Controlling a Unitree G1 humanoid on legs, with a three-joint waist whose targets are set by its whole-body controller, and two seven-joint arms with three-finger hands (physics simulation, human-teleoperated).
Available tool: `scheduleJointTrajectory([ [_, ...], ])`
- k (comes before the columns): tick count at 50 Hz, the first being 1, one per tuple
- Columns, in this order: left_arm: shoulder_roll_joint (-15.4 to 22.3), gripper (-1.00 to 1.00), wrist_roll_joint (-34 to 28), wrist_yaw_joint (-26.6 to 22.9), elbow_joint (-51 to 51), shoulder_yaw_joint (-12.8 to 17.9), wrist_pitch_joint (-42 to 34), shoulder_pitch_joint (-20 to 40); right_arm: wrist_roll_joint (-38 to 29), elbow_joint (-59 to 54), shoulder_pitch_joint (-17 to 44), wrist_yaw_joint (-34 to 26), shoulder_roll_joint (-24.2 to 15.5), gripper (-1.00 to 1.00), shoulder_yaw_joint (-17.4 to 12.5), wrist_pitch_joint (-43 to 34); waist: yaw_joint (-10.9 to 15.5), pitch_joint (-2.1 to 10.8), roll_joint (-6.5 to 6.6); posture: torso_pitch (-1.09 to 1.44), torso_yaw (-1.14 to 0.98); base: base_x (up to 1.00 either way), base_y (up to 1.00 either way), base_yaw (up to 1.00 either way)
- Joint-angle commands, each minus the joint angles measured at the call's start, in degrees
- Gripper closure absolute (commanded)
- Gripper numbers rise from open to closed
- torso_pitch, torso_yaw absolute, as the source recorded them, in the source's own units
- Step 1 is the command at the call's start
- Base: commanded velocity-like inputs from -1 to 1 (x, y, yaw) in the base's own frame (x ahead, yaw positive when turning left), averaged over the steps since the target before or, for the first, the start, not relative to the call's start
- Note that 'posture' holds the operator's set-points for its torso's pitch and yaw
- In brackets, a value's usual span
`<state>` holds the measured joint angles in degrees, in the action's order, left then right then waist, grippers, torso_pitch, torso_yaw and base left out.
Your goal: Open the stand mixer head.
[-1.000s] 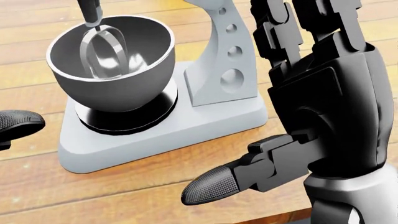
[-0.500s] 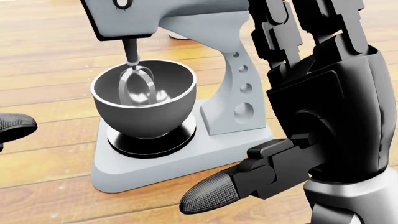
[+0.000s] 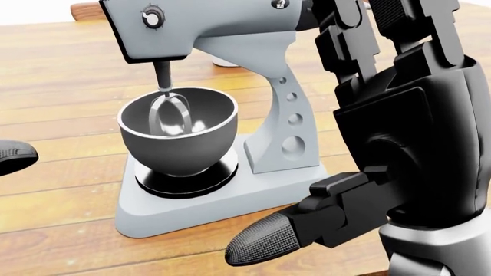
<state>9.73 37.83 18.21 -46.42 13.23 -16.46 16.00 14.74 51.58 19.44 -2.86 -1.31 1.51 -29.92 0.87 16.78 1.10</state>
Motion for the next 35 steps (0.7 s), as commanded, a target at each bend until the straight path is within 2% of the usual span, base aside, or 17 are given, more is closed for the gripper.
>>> scheduleJointTrajectory([
  [1, 0.5, -1.0, 0.1, -0.2, -0.9, 0.2, 0.7, 1.4, -0.5, 0.7, 1.5, 0.4, -0.2, -1.0, -0.1, 0.4, 0.0, -0.01, 0.1, -0.42, 0.0, 0.0, 0.0, 0.0],
  [8, 1.1, -1.0, 0.9, 0.4, -1.6, 0.8, 0.2, 1.6, 2.5, 2.3, 5.3, 2.9, -0.5, -1.0, -1.2, -7.8, 0.1, 0.03, 0.13, -0.42, 0.0, 0.0, 0.0, 0.0],
  [12, 1.3, -1.0, 1.0, 0.6, -1.7, 0.9, 0.2, 1.7, 6.5, 2.9, 6.6, 3.8, -0.7, -1.0, -2.4, -11.4, 0.1, 0.07, 0.1, -0.42, 0.0, 0.0, 0.0, 0.0],
  [16, 1.2, -1.0, 1.1, 0.7, -2.0, 0.8, 0.2, 1.5, 8.7, 2.3, 7.6, 4.4, -2.5, -1.0, -2.9, -14.5, 0.1, 0.12, 0.02, -0.42, 0.0, 0.0, 0.0, 0.0],
  [21, 1.4, -1.0, 1.0, 0.7, -1.9, 1.0, 0.2, 1.5, 8.0, -0.2, 8.5, 1.4, -3.6, -1.0, -2.9, -14.4, 0.1, 0.2, -0.02, -0.42, 0.0, 0.0, 0.0, 0.0],
  [28, 1.4, -1.0, 0.9, 0.8, -2.0, 1.0, 0.1, 1.6, 3.9, -4.2, 5.5, -3.1, -3.1, -1.0, -1.6, -9.2, 0.0, 0.3, 0.03, -0.42, 0.0, 0.0, 0.0, 0.0],
  [35, 1.3, -1.0, 0.7, 0.8, -2.0, 1.0, 0.1, 1.5, 2.0, -7.0, 4.8, -5.7, -2.7, -1.0, -2.2, -6.9, -0.1, 0.43, 0.19, -0.42, 0.0, 0.0, 0.0, 0.0],
])
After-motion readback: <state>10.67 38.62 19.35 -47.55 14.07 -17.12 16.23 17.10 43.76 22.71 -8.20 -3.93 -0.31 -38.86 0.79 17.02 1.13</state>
